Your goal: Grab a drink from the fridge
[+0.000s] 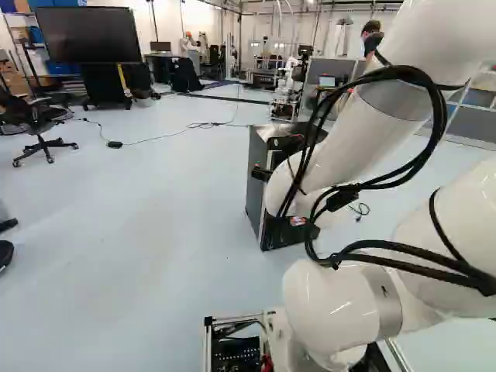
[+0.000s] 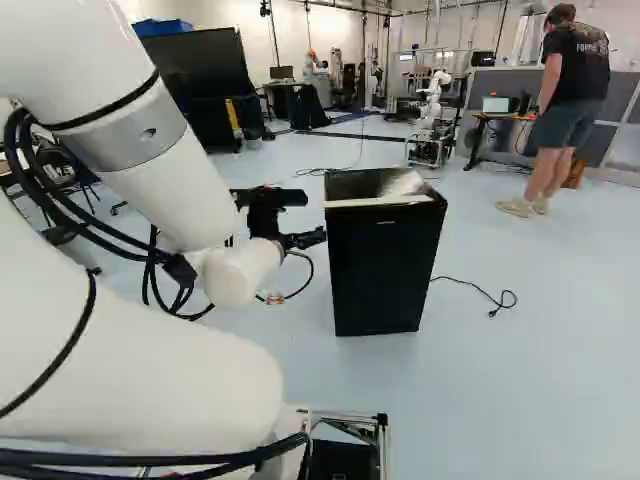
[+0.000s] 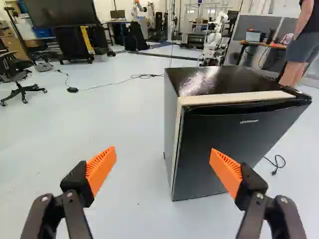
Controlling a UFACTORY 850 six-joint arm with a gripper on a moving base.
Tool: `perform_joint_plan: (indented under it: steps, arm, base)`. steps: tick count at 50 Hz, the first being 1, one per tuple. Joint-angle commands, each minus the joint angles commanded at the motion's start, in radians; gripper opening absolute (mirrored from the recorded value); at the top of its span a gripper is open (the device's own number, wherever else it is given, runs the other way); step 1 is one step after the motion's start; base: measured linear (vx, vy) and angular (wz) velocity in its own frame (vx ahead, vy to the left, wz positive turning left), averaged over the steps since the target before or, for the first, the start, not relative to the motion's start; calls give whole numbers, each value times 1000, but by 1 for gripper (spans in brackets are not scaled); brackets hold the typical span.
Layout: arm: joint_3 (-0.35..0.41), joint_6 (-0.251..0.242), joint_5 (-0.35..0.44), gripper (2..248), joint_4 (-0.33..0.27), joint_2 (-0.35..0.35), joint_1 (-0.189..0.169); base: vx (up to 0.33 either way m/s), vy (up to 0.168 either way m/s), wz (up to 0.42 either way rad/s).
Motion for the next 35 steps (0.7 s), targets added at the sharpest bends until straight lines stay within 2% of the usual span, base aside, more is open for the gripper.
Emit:
perform_joint_plan:
  steps: [19, 35]
  arm:
    - [-3, 0, 0, 247, 0, -4, 1]
    - [-37, 0, 0, 247, 0, -43, 7]
  base:
    - [0, 0, 0]
    - [0, 0, 0]
